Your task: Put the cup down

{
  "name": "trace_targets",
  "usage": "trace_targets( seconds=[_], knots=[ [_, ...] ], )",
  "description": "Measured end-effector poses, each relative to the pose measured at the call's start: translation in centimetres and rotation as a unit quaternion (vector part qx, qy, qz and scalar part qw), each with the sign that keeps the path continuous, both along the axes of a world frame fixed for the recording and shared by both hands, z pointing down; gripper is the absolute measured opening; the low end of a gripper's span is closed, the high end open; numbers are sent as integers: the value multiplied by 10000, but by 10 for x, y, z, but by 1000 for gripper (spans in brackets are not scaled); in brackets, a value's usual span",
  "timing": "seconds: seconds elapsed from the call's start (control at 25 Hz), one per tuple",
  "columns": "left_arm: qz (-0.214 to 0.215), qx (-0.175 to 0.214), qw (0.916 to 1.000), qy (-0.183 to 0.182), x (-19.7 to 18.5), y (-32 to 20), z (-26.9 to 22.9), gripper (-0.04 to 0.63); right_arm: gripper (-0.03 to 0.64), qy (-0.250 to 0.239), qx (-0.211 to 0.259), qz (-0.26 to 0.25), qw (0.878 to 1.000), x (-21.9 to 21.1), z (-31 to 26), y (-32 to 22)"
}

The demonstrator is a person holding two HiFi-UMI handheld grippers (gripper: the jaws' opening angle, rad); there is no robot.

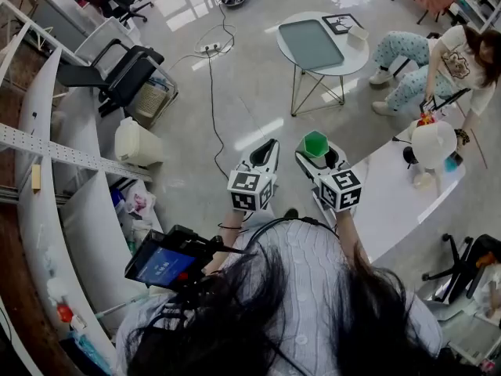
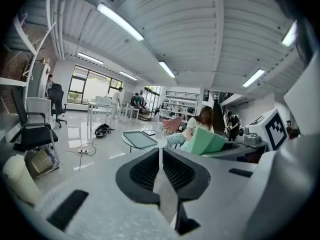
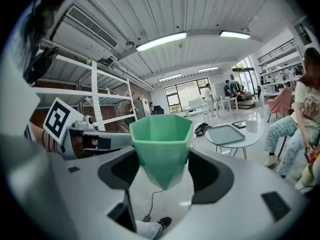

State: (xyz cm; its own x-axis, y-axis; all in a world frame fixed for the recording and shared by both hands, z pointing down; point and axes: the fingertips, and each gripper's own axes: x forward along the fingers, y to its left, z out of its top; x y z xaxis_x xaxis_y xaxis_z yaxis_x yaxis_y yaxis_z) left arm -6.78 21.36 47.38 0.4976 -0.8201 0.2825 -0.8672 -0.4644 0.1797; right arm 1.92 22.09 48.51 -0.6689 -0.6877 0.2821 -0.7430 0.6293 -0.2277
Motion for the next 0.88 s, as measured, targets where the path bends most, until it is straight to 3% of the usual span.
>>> trace_targets(
  seconds=[0.88],
  knots=[
    [153, -397, 9989, -177, 10, -15, 25, 32, 316, -135, -322, 100, 9993, 13, 22, -22]
  ],
)
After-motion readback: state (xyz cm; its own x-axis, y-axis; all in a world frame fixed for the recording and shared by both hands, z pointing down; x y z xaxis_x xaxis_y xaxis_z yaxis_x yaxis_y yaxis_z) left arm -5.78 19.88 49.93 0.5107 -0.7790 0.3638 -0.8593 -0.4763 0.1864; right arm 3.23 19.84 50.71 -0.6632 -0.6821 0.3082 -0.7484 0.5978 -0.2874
